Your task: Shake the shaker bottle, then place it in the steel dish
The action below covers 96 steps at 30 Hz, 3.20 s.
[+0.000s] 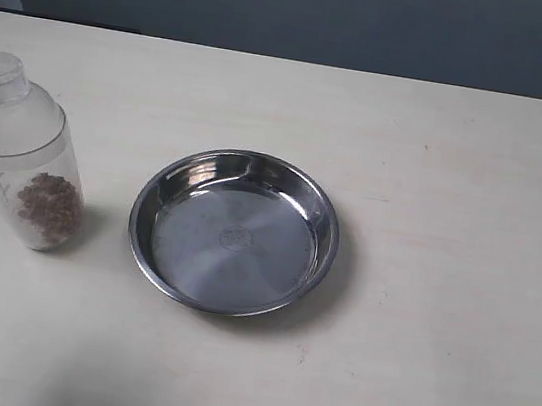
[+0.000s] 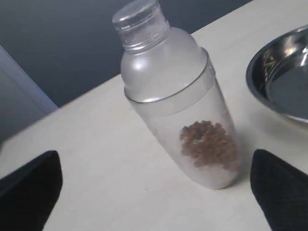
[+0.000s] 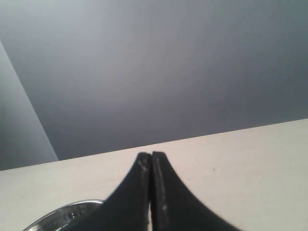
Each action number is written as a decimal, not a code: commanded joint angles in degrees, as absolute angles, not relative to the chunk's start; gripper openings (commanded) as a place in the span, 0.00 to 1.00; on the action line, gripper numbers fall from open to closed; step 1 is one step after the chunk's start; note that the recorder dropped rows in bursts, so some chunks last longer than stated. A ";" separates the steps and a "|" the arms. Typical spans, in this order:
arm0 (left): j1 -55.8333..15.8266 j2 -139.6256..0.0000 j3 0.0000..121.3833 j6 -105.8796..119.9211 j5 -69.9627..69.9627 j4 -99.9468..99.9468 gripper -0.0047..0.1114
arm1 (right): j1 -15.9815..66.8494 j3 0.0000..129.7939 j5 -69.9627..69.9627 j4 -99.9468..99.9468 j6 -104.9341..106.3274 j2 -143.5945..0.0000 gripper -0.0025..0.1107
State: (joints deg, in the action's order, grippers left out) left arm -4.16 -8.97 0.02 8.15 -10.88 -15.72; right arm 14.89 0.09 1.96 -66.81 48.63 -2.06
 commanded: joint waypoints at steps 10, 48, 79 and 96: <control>-4.12 -8.65 0.00 -4.78 20.71 -30.96 0.94 | 14.83 0.00 2.03 -66.73 48.84 -1.85 0.01; -4.23 -8.61 0.00 -52.78 69.96 -53.38 0.94 | 14.83 0.00 1.94 -66.73 48.84 -1.85 0.01; -4.23 -34.57 18.77 -31.29 19.66 -32.40 0.74 | 14.83 0.00 1.89 -66.73 48.84 -1.85 0.01; -2.19 -41.37 0.00 -7.02 39.99 -7.45 0.61 | 14.83 0.00 2.06 -66.73 48.84 -1.85 0.01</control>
